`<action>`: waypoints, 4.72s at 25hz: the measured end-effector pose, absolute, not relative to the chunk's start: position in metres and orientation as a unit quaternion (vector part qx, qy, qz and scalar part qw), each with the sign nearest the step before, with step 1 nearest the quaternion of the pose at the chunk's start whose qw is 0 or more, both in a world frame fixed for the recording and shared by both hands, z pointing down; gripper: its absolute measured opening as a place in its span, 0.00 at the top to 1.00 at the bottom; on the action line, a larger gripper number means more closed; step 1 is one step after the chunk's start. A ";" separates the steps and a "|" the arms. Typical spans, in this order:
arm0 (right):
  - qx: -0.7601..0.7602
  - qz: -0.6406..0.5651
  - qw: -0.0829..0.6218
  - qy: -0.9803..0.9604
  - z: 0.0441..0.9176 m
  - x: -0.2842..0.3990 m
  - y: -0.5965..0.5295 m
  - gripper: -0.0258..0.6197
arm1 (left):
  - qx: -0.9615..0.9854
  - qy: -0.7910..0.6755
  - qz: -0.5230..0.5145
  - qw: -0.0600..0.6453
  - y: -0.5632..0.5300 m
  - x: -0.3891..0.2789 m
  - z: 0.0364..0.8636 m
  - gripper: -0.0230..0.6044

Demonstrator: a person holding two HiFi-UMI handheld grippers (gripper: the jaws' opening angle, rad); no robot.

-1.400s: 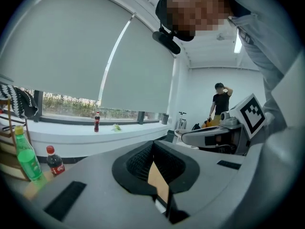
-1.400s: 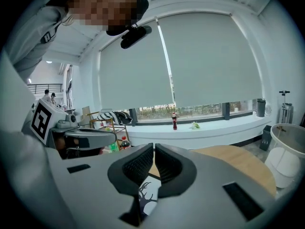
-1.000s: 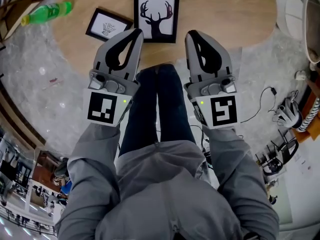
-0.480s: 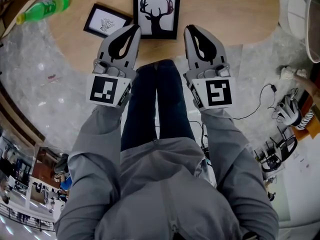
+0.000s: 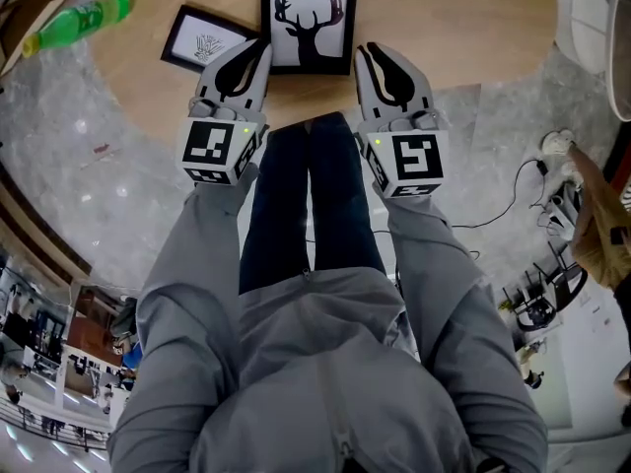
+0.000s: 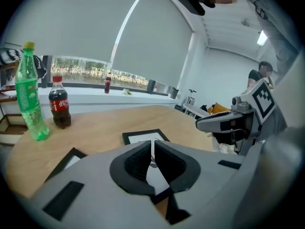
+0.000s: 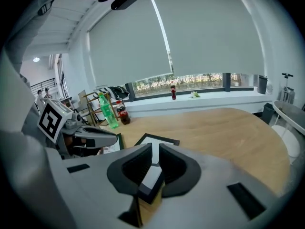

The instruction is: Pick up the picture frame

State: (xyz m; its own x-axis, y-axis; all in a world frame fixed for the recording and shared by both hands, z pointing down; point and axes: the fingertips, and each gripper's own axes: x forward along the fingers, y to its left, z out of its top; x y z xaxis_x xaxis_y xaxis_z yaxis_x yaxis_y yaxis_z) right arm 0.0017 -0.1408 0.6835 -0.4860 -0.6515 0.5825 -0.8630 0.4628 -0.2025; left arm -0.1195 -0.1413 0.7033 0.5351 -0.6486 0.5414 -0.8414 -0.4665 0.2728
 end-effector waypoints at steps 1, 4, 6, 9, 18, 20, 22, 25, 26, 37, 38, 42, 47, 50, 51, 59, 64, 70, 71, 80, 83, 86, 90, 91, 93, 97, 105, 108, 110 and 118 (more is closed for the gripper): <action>0.459 0.246 0.220 -0.825 0.687 0.002 -0.141 0.91 | 0.834 -0.445 0.188 0.266 -0.142 -0.120 0.708 0.93; 0.465 0.257 0.227 -0.816 0.697 0.005 -0.142 0.91 | 0.828 -0.446 0.195 0.280 -0.143 -0.122 0.720 0.93; 0.468 0.264 0.235 -0.810 0.706 0.006 -0.143 0.91 | 0.824 -0.445 0.201 0.287 -0.142 -0.123 0.727 0.93; 0.471 0.275 0.249 -0.800 0.722 0.008 -0.144 0.91 | 0.817 -0.445 0.211 0.299 -0.139 -0.125 0.740 0.92; 0.469 0.332 0.285 -0.767 0.774 0.009 -0.137 0.90 | 0.814 -0.447 0.212 0.305 -0.138 -0.124 0.744 0.92; 0.469 0.344 0.289 -0.760 0.783 0.008 -0.135 0.90 | 0.814 -0.447 0.210 0.304 -0.137 -0.124 0.743 0.92; 0.469 0.356 0.290 -0.754 0.789 0.006 -0.134 0.90 | 0.814 -0.448 0.209 0.304 -0.136 -0.124 0.742 0.92; 0.471 0.380 0.283 -0.744 0.795 0.005 -0.131 0.90 | 0.813 -0.451 0.209 0.303 -0.134 -0.123 0.740 0.92; 0.472 0.384 0.282 -0.741 0.796 0.005 -0.131 0.88 | 0.813 -0.451 0.209 0.303 -0.133 -0.123 0.739 0.92; 0.478 0.418 0.283 -0.719 0.800 0.001 -0.126 0.65 | 0.810 -0.455 0.206 0.306 -0.128 -0.124 0.735 0.92; 0.480 0.416 0.291 -0.715 0.802 0.001 -0.125 0.65 | 0.810 -0.455 0.207 0.306 -0.128 -0.123 0.734 0.92; 0.487 0.420 0.305 -0.702 0.805 0.002 -0.124 0.78 | 0.812 -0.453 0.208 0.305 -0.126 -0.122 0.733 0.92; 0.498 0.432 0.308 -0.686 0.803 0.004 -0.116 0.82 | 0.811 -0.450 0.215 0.306 -0.122 -0.121 0.735 0.92; 0.502 0.438 0.312 -0.678 0.802 0.015 -0.098 0.83 | 0.810 -0.446 0.221 0.310 -0.117 -0.116 0.737 0.92; 0.504 0.441 0.313 -0.674 0.803 0.019 -0.090 0.83 | 0.809 -0.444 0.224 0.313 -0.116 -0.115 0.739 0.92; 0.528 0.458 0.318 -0.640 0.806 0.050 -0.031 0.83 | 0.801 -0.392 0.288 0.350 -0.082 -0.087 0.775 0.77; 0.535 0.469 0.307 -0.631 0.806 0.064 -0.007 0.83 | 0.800 -0.355 0.330 0.354 -0.064 -0.066 0.790 0.73; 0.543 0.479 0.294 -0.624 0.805 0.078 0.010 0.83 | 0.800 -0.331 0.363 0.345 -0.056 -0.042 0.797 0.73; 0.544 0.481 0.291 -0.623 0.805 0.080 0.013 0.83 | 0.800 -0.329 0.368 0.341 -0.055 -0.039 0.798 0.73; 0.533 0.500 0.261 -0.630 0.809 0.096 0.029 0.82 | 0.801 -0.310 0.379 0.343 -0.046 -0.016 0.801 0.76; 0.516 0.518 0.233 -0.641 0.814 0.106 0.032 0.70 | 0.800 -0.311 0.379 0.346 -0.046 -0.013 0.801 0.77; 0.467 0.571 0.144 -0.659 0.815 0.106 0.032 0.64 | 0.804 -0.296 0.382 0.346 -0.043 -0.006 0.801 0.77; 0.420 0.604 0.089 -0.671 0.822 0.110 0.028 0.64 | 0.816 -0.265 0.388 0.337 -0.034 0.010 0.800 0.78; 0.413 0.606 0.090 -0.674 0.825 0.111 0.027 0.64 | 0.816 -0.264 0.388 0.337 -0.033 0.013 0.801 0.78; 0.395 0.615 0.082 -0.678 0.828 0.111 0.027 0.64 | 0.814 -0.268 0.386 0.340 -0.032 0.014 0.801 0.78; 0.355 0.650 0.031 -0.671 0.827 0.104 0.027 0.64 | 0.817 -0.258 0.381 0.349 -0.027 0.018 0.802 0.78; 0.333 0.678 -0.015 -0.655 0.818 0.093 0.026 0.64 | 0.814 -0.254 0.380 0.358 -0.020 0.027 0.800 0.79; 0.328 0.673 -0.028 -0.662 0.806 0.092 0.028 0.71 | 0.814 -0.254 0.379 0.360 -0.021 0.026 0.800 0.79; 0.324 0.667 -0.031 -0.670 0.797 0.092 0.031 0.78 | 0.812 -0.255 0.377 0.364 -0.020 0.027 0.799 0.79; 0.335 0.667 -0.019 -0.665 0.769 0.080 0.030 0.89 | 0.798 -0.264 0.377 0.389 -0.021 0.019 0.788 0.79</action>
State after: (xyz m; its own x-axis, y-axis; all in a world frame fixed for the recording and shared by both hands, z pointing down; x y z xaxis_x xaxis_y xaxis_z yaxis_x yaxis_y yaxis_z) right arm 0.0803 0.0299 0.7692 -0.7751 -0.4712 0.4209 -0.4195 -0.1143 -0.9005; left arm 0.0191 -0.0206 0.7884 0.5771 -0.1285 0.8065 -0.7143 -0.5582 0.4222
